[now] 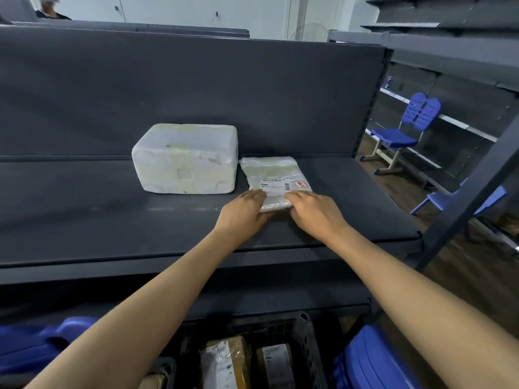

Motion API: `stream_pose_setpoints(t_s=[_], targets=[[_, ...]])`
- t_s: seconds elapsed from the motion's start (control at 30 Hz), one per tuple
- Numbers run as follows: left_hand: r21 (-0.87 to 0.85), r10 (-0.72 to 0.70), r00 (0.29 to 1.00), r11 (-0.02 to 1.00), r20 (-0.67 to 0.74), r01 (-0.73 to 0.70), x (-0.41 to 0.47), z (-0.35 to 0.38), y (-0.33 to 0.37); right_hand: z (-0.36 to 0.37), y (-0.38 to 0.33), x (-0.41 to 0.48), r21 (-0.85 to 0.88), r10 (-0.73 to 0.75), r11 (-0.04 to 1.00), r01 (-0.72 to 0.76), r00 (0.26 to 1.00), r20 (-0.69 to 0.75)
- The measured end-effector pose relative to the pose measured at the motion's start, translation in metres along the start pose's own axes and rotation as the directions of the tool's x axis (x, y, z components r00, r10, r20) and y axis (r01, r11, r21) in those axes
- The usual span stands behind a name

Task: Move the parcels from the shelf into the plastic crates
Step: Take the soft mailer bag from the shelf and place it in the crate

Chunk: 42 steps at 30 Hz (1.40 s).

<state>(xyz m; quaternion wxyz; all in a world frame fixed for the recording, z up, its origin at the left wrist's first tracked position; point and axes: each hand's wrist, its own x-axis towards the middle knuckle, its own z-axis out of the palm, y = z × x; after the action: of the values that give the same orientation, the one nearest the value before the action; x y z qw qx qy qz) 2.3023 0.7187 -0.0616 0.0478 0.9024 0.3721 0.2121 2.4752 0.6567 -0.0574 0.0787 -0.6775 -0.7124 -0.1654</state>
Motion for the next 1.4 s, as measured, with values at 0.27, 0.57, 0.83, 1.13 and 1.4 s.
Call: stream_pose_setpoints(t_s=[0.27, 0.57, 0.83, 1.13, 1.4], targets=[[-0.689, -0.312, 0.851, 0.5, 0.423, 0.525, -0.038, -0.027, 0.022, -0.056, 0.022, -0.084, 0.008, -0.093, 0.995, 0.104, 0.919, -0.384], [-0.748, -0.089, 0.797, -0.42, 0.597, 0.513, -0.083, -0.056, 0.078, -0.091, -0.014, -0.177, -0.085, -0.287, 0.955, 0.283, 0.817, -0.501], [-0.848, -0.32, 0.832, -0.443, 0.453, 0.291, -0.146, -0.076, 0.072, -0.074, -0.052, -0.215, 0.363, -0.03, 0.925, 0.114, 0.972, -0.231], [-0.9, -0.509, 0.822, -0.436, 0.258, 0.012, -0.197, -0.088, 0.068, -0.087, -0.15, -0.199, 0.746, 0.206, -0.592, -0.303, 0.839, 0.504], [-0.852, -0.519, 0.809, -0.522, 0.276, -0.044, -0.236, -0.101, 0.053, -0.104, -0.162, -0.176, 0.728, 0.282, -0.647, -0.227, 0.816, 0.505]])
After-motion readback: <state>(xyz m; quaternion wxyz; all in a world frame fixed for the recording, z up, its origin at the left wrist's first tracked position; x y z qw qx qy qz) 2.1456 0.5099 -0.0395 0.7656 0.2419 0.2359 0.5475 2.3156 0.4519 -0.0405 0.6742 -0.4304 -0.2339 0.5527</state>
